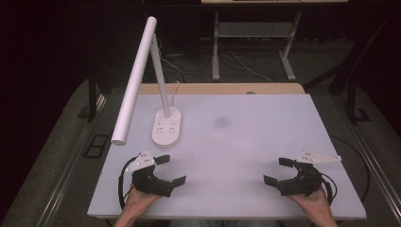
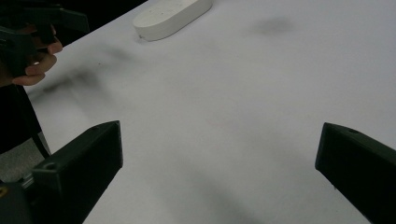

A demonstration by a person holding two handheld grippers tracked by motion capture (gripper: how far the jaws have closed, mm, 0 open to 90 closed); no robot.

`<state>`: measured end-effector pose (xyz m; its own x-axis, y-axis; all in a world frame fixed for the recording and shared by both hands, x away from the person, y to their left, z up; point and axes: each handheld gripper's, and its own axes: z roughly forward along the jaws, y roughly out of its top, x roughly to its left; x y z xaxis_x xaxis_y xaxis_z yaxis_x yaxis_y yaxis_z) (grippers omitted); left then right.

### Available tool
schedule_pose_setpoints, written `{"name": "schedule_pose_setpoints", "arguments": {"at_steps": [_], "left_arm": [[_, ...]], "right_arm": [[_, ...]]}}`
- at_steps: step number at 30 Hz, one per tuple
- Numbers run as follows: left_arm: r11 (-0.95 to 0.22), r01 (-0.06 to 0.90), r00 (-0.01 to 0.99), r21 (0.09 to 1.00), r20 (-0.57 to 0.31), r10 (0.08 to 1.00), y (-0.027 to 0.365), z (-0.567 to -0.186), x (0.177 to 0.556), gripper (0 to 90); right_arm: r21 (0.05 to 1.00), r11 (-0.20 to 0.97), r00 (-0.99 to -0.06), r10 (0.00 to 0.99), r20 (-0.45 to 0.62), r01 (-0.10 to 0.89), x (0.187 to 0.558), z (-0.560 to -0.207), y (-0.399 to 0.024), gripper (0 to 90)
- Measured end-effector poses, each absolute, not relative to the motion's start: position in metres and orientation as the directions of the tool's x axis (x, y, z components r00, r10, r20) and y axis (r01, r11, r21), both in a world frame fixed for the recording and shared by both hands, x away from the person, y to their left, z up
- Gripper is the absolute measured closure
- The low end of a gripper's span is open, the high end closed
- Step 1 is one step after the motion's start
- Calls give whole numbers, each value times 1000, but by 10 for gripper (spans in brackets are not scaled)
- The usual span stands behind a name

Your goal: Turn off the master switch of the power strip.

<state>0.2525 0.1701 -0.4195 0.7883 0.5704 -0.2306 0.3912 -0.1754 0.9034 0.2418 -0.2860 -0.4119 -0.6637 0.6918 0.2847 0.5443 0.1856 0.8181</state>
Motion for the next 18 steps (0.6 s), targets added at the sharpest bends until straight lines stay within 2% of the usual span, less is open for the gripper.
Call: {"name": "schedule_pose_setpoints", "arguments": {"at_steps": [18], "left_arm": [[-182,401,788,898,-237,568,170,-419,252,0]], "right_arm": [[805,200,-659,696,285,559,241,-413,-285,1]]}}
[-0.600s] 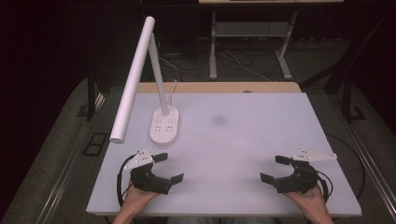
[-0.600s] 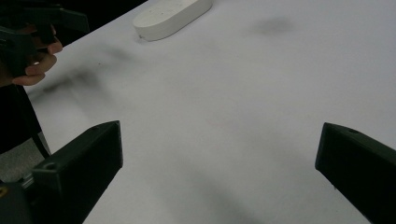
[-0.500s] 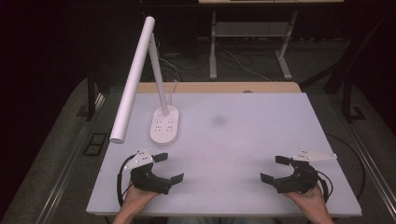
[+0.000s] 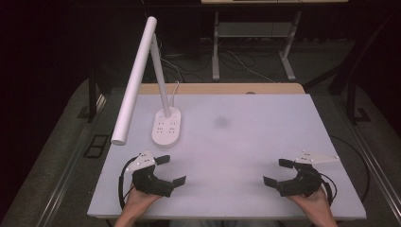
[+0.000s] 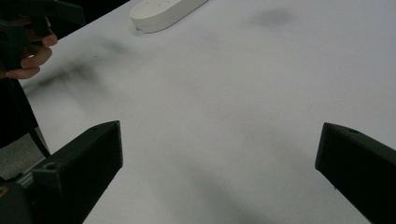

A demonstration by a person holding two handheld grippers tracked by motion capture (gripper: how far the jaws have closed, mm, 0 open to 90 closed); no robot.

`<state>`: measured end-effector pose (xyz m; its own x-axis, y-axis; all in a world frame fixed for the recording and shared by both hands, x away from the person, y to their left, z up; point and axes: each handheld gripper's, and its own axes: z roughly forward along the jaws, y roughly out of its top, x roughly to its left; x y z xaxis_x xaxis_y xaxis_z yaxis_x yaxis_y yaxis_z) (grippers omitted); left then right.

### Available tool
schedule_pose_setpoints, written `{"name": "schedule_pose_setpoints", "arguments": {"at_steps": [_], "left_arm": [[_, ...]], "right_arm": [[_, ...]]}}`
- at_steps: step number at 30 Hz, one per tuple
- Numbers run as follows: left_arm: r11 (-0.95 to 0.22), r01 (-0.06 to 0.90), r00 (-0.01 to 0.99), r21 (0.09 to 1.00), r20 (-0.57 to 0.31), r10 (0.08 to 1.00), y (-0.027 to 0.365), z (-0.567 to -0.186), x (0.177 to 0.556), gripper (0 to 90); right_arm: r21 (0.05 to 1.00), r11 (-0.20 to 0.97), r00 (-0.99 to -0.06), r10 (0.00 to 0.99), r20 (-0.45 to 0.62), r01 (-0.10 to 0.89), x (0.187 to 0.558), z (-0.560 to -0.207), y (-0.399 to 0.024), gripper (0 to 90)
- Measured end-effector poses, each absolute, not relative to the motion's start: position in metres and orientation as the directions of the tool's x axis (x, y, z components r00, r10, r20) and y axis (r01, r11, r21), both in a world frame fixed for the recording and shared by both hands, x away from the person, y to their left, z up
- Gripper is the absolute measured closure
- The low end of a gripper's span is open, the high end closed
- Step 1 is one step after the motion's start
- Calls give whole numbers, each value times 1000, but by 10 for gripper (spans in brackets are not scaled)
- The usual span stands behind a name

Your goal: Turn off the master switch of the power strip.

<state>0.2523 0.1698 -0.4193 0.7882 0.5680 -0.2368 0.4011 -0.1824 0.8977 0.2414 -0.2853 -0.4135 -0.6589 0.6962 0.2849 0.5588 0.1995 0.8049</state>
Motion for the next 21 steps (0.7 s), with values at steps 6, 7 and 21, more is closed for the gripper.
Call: {"name": "schedule_pose_setpoints", "arguments": {"at_steps": [6,7,21], "left_arm": [[-196,399,791,896,-228,567,171,-416,254,0],[-194,396,791,897,-226,568,171,-415,254,0],[-198,427,784,882,-253,566,174,-404,258,0]], "right_arm": [[801,210,-662,695,281,561,241,-414,-286,1],[797,210,-660,696,285,566,241,-413,-286,0],[790,226,-666,690,284,570,242,-414,-285,1]]}}
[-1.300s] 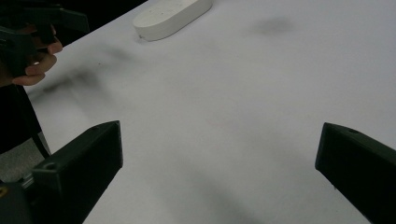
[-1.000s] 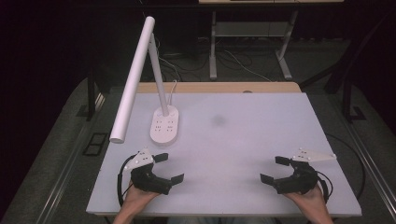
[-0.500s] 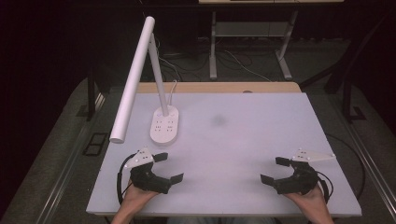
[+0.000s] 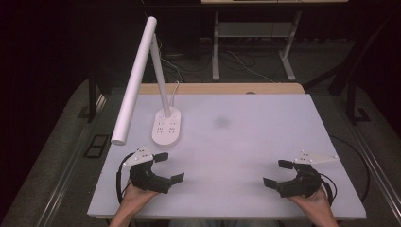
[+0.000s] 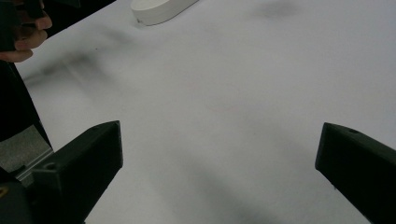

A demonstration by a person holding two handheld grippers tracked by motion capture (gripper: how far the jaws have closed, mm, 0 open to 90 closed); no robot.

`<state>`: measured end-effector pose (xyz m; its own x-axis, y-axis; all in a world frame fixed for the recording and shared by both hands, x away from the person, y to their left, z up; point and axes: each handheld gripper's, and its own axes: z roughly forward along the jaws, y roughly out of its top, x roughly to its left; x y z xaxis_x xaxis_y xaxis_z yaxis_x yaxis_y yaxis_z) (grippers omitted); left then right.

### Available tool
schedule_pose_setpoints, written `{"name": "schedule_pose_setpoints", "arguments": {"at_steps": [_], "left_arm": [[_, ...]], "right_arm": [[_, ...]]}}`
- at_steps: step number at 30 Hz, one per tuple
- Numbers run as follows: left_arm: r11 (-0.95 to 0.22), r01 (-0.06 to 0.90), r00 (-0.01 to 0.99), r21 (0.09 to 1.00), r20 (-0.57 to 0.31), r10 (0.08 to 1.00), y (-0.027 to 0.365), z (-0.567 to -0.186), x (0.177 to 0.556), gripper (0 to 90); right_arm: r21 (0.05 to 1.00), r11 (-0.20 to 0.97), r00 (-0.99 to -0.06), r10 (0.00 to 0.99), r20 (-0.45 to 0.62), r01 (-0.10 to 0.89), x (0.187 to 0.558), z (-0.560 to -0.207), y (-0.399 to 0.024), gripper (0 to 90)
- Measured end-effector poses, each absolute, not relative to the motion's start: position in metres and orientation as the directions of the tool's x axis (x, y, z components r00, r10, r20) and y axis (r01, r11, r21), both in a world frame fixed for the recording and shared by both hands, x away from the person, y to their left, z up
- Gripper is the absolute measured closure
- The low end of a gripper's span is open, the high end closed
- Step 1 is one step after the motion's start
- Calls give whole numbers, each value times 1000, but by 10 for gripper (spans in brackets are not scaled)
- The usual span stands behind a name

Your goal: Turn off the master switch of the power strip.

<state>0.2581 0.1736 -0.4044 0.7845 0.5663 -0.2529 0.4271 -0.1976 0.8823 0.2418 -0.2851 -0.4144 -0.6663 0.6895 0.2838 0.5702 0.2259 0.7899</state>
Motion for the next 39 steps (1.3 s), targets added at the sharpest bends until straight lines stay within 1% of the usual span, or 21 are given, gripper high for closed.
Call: {"name": "schedule_pose_setpoints", "arguments": {"at_steps": [14,21,39], "left_arm": [[-232,440,789,867,-250,562,178,-393,268,0],[-233,462,781,856,-268,564,182,-392,276,0],[-267,474,776,839,-254,577,193,-379,297,0]], "right_arm": [[791,223,-663,693,283,570,242,-415,-286,1],[789,230,-666,692,279,569,242,-416,-286,1],[780,232,-659,696,284,581,243,-417,-287,1]]}}
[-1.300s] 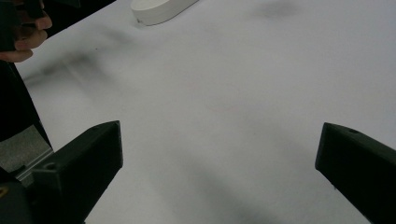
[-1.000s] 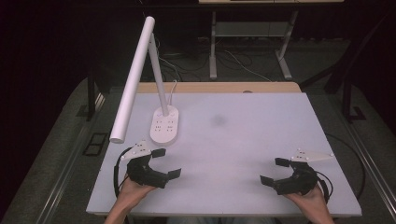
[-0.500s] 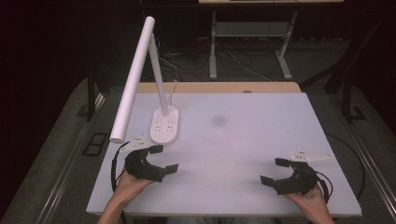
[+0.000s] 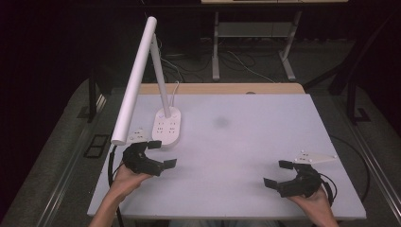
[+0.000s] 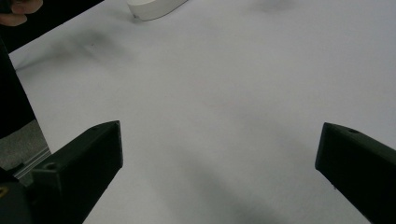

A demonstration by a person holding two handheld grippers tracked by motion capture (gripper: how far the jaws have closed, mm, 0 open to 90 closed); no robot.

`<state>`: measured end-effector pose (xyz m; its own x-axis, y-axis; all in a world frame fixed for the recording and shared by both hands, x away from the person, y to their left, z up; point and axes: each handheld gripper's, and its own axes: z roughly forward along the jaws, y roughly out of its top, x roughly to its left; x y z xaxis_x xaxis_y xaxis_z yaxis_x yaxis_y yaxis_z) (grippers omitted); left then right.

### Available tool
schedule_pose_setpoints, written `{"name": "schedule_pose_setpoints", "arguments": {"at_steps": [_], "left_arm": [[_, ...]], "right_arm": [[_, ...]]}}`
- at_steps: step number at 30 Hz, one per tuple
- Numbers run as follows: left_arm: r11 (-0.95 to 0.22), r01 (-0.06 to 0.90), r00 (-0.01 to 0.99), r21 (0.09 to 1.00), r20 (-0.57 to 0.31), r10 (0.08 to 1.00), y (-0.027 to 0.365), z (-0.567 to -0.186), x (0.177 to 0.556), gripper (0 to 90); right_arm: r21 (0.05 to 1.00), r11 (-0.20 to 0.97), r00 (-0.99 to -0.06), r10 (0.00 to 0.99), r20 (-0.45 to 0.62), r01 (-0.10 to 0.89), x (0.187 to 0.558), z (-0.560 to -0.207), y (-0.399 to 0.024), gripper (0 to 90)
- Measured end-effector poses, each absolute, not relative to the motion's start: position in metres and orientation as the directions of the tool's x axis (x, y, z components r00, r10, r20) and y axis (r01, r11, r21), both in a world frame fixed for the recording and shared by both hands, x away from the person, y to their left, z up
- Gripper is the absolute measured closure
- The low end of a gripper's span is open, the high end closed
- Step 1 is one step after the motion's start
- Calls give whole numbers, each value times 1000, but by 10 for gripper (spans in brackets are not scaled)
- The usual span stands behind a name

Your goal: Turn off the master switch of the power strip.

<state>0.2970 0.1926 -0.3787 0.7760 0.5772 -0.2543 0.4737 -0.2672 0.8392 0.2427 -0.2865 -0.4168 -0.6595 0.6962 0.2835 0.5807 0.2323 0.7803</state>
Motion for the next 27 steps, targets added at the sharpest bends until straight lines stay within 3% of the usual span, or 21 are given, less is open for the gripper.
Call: {"name": "schedule_pose_setpoints", "arguments": {"at_steps": [27], "left_arm": [[-291,489,753,822,-230,617,205,-359,327,0]], "right_arm": [[777,238,-661,695,282,582,243,-418,-287,1]]}}
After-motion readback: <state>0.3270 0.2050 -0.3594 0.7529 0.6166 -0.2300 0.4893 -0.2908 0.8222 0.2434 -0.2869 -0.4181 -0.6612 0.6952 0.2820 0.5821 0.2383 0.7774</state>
